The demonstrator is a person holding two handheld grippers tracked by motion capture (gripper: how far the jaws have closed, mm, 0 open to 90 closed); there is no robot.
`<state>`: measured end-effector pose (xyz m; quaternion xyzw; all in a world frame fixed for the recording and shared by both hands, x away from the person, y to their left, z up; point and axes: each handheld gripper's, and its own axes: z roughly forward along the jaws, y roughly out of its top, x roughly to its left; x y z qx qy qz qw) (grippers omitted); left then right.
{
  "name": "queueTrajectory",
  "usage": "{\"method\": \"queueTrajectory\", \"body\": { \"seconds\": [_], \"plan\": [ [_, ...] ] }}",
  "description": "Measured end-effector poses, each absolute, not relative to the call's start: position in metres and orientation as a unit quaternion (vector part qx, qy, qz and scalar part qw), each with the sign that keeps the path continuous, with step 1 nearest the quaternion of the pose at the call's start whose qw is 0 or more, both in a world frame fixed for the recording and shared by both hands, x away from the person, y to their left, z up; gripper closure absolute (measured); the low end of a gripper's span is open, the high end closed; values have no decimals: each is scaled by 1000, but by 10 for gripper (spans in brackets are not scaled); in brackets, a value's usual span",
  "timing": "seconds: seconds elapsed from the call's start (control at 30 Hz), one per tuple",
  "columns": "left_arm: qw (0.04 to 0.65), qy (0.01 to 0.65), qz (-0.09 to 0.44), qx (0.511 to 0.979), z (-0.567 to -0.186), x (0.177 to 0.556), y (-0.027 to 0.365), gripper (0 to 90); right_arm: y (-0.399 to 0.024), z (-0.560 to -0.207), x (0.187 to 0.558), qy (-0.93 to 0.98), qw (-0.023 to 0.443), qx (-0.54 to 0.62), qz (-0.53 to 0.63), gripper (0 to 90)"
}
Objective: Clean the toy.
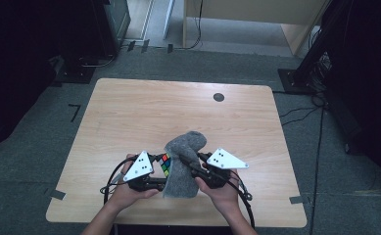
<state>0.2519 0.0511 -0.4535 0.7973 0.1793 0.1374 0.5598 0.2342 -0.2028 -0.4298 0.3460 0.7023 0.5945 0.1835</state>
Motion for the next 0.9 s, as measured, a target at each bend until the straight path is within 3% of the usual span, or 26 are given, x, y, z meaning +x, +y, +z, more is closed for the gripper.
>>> {"method": "queueTrajectory", "body": {
  "seconds": [0.37,0.67,0.9],
  "plan": [
    [605,215,122,757,-447,260,70,341,-214,-450,249,715,164,377,565,672],
    [594,215,132,764,-448,259,69,342,-212,-450,247,710,115,348,601,718],
    [589,216,132,768,-449,260,68,342,-211,-449,245,721,128,329,596,745]
  ]
}}
